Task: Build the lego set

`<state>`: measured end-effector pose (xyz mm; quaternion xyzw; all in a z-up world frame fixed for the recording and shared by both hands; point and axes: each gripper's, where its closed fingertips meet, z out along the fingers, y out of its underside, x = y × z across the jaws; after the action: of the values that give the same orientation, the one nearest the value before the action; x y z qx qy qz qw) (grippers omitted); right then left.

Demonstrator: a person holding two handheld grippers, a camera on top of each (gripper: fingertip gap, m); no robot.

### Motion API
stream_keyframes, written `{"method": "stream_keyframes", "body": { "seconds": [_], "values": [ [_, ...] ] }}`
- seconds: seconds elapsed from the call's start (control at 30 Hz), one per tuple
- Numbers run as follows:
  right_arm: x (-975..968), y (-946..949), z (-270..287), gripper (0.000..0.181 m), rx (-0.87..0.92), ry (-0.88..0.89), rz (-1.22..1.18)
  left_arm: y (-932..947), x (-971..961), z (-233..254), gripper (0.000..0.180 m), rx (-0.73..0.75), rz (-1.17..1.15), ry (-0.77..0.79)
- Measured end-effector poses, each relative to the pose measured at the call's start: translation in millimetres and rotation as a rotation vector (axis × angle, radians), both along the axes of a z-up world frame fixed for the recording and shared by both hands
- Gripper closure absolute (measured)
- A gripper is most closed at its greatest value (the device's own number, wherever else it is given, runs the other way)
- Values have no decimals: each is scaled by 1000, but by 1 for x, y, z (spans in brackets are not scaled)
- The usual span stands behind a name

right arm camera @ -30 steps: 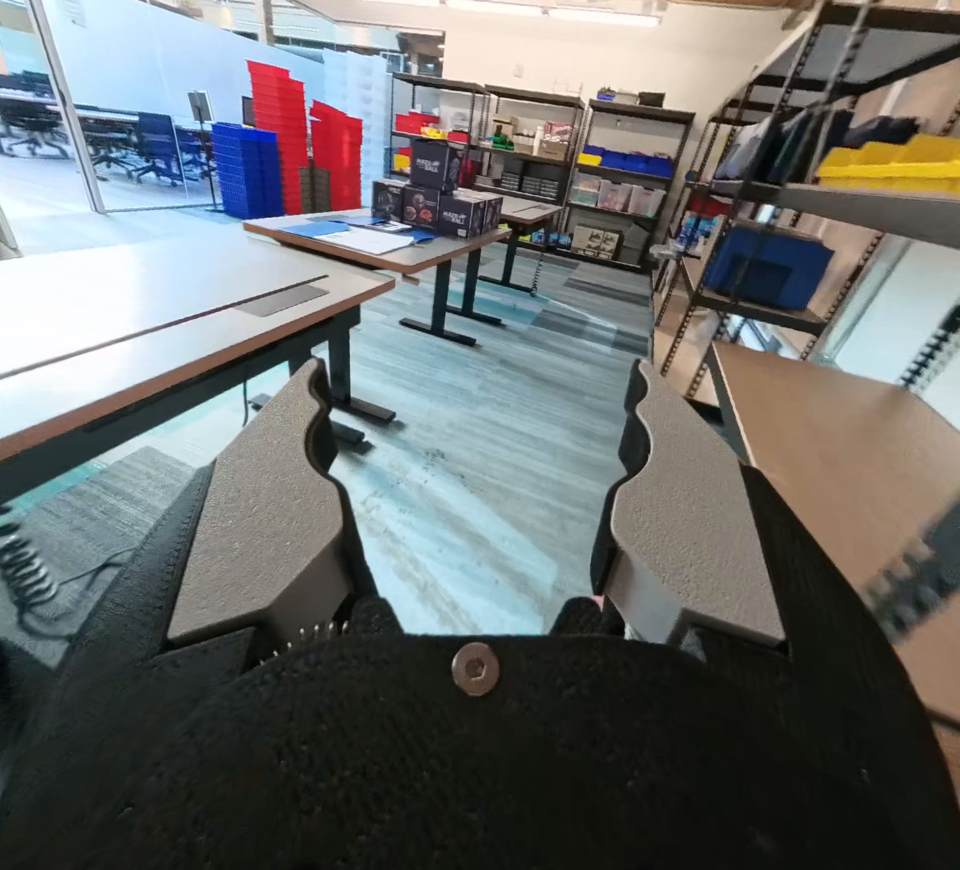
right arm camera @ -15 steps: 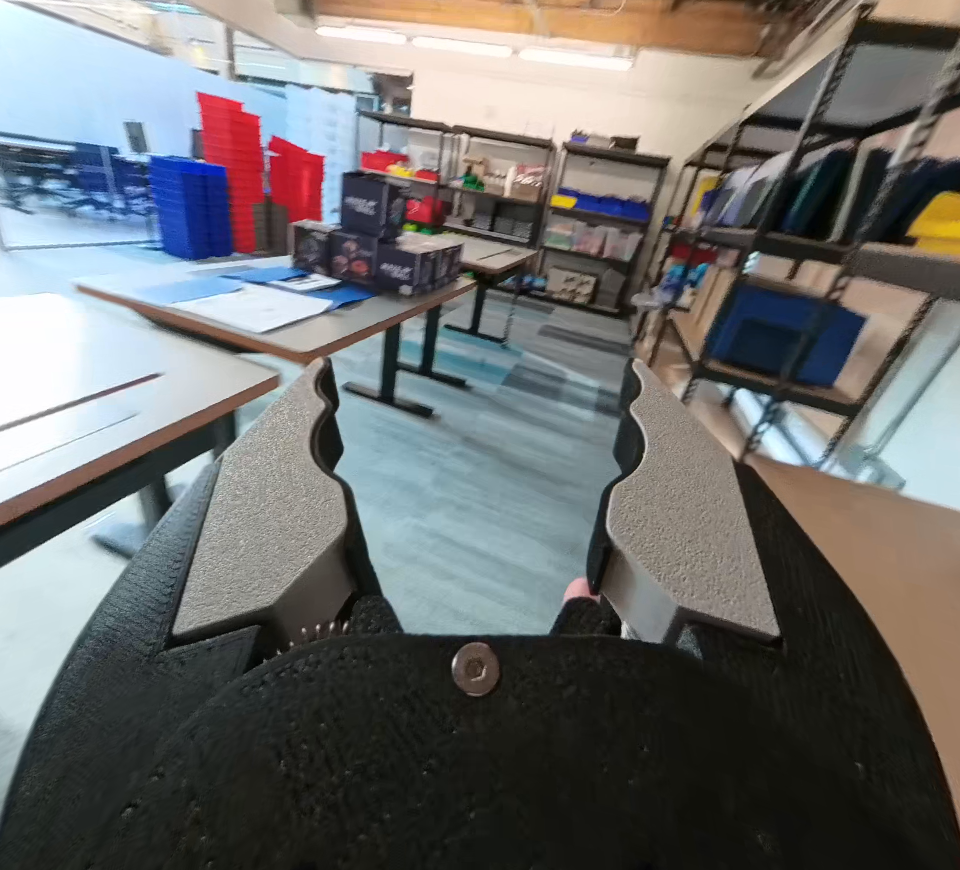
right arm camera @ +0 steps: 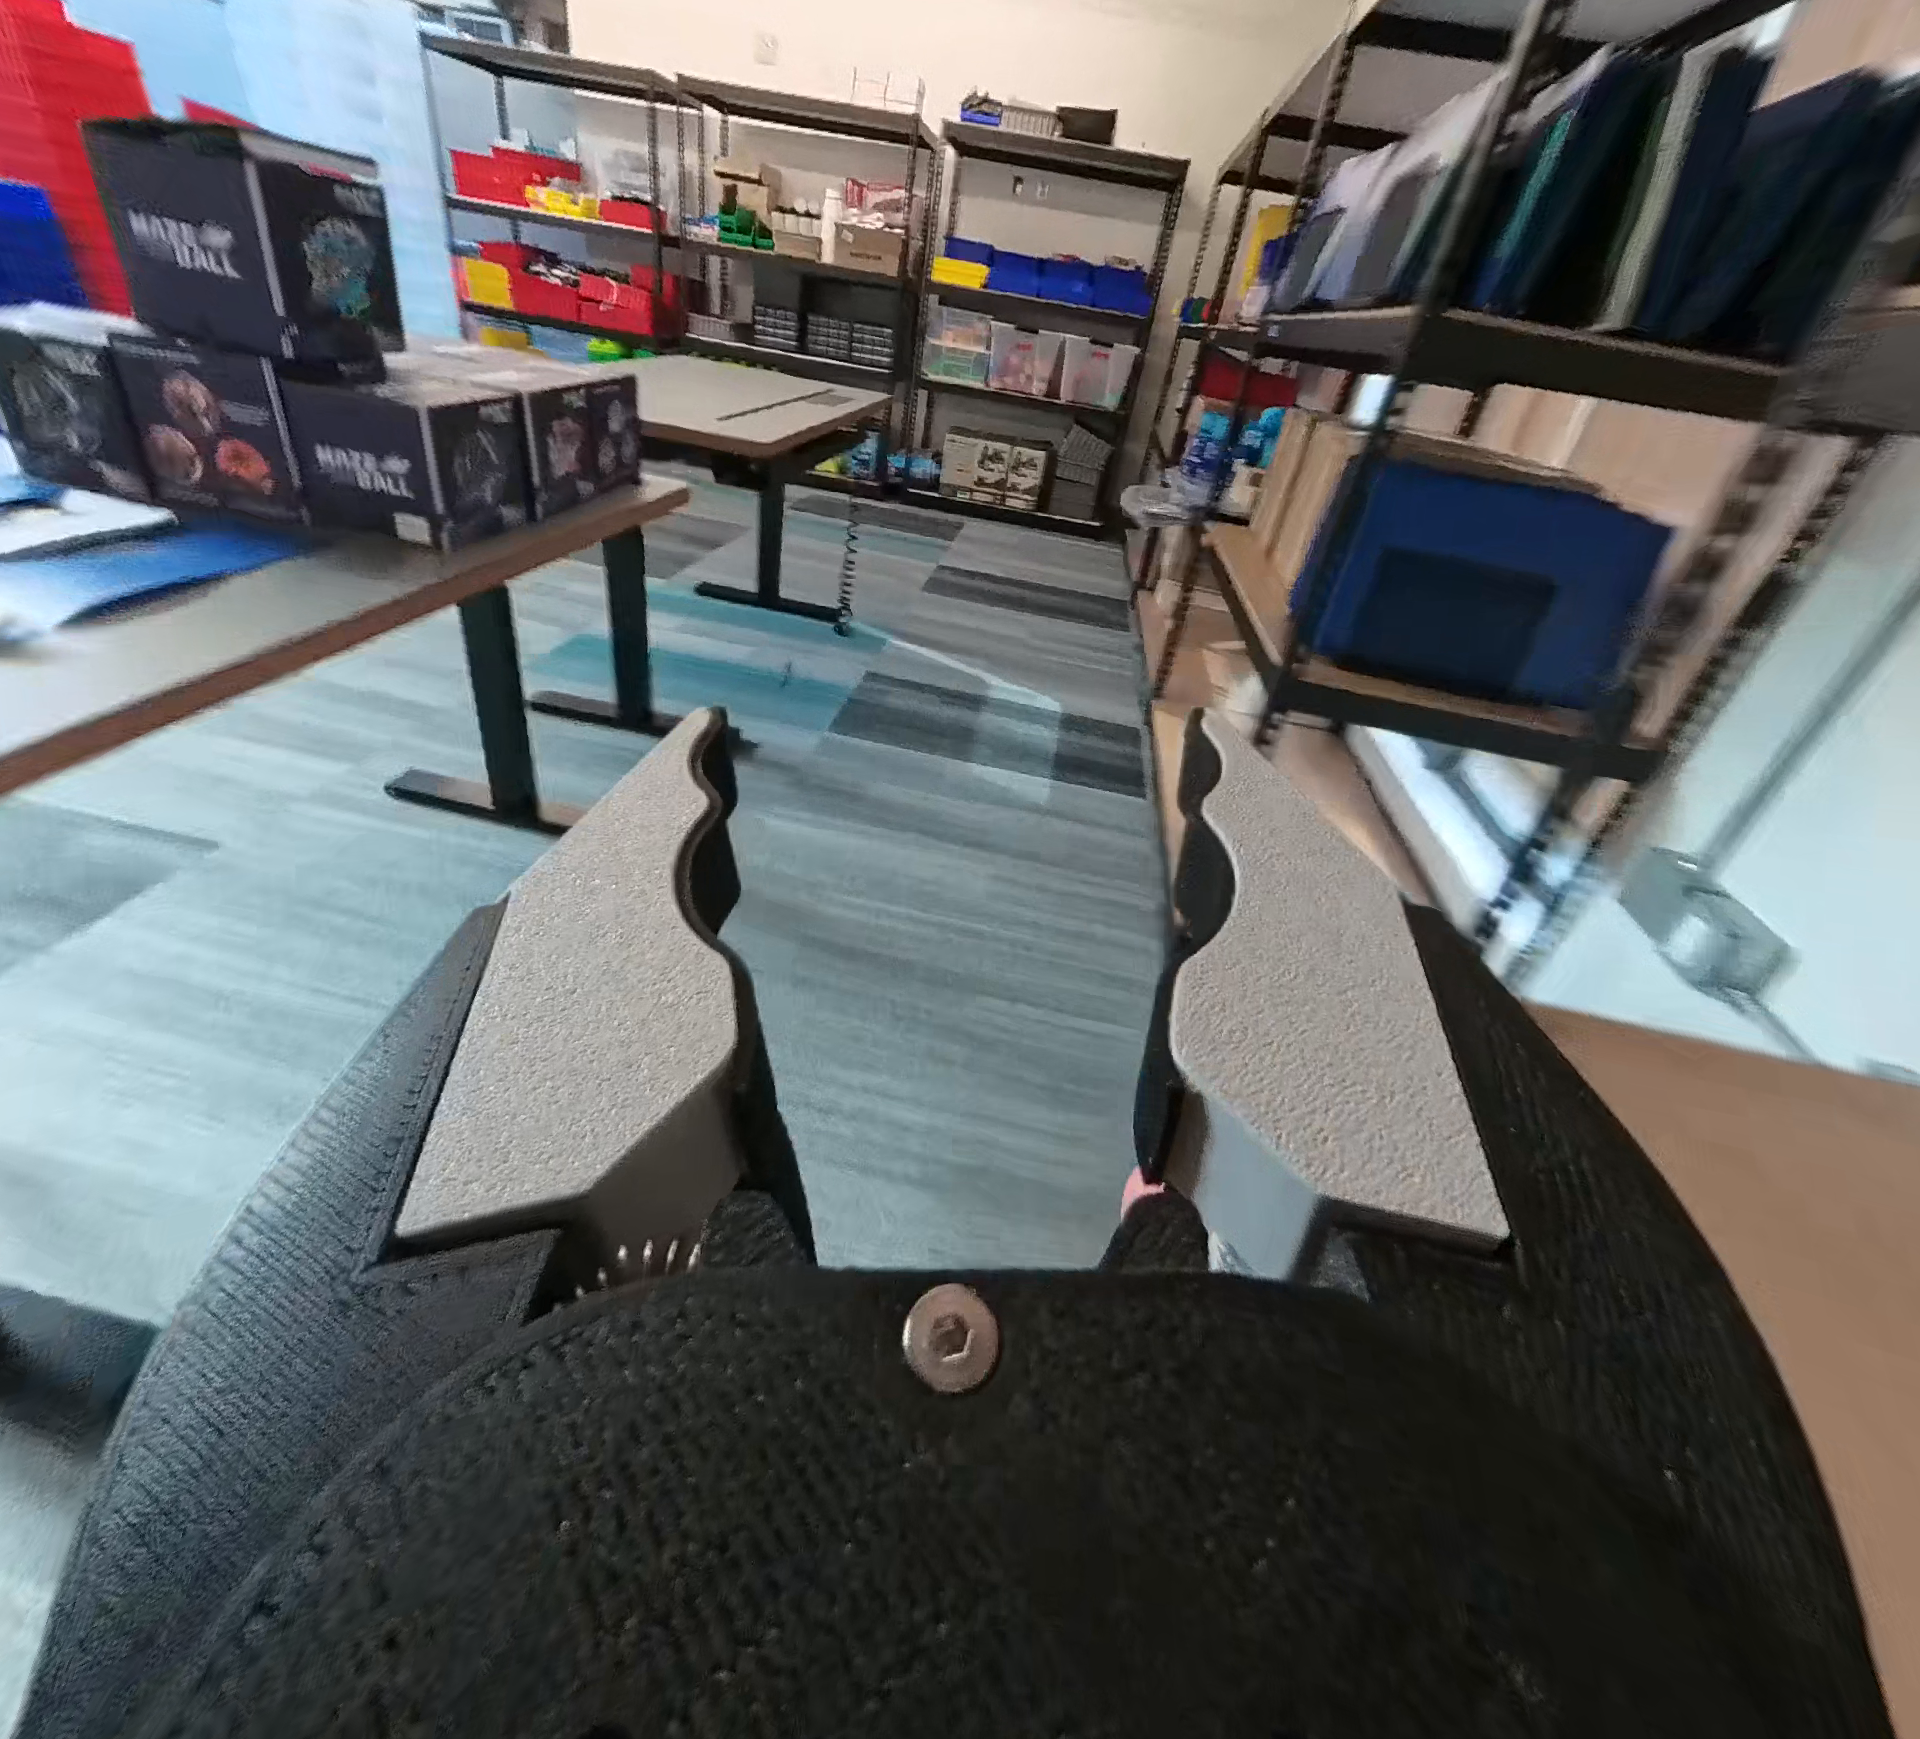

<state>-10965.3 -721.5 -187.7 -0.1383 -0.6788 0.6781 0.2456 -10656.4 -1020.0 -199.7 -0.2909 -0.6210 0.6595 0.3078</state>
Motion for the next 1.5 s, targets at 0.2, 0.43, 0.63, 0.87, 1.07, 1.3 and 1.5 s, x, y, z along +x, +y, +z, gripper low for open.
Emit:
{"method": "stream_keyframes", "body": {
  "seconds": [0.2, 0.43, 0.63, 0.87, 1.07, 1.3, 1.5],
  "values": [
    [-117, -247, 28, 99, -37, -4, 224, -153, -116, 4, 85, -33, 21, -77],
    [-274, -471, 7, 108, -51, 57, 213, -330, -266, -27, 89, 29, -94, -90],
    [-427, -583, 39, 134, -53, 189, 82, -477, -481, 4, 111, 59, -353, -53],
    [-637, -656, -19, 134, 17, 98, -111, -600, -752, 4, 127, 103, -587, 88],
    [-848, -791, -36, 132, 33, 28, -102, -757, -930, -3, 143, 44, -404, 110],
    [-1015, -1058, 32, 125, -66, 71, 200, -941, -1060, 29, 128, -76, -214, 53],
    [-1125, -1260, 13, 122, -85, 93, 298, -1124, -1137, -25, 107, 2, -68, 13]
  ]
}}
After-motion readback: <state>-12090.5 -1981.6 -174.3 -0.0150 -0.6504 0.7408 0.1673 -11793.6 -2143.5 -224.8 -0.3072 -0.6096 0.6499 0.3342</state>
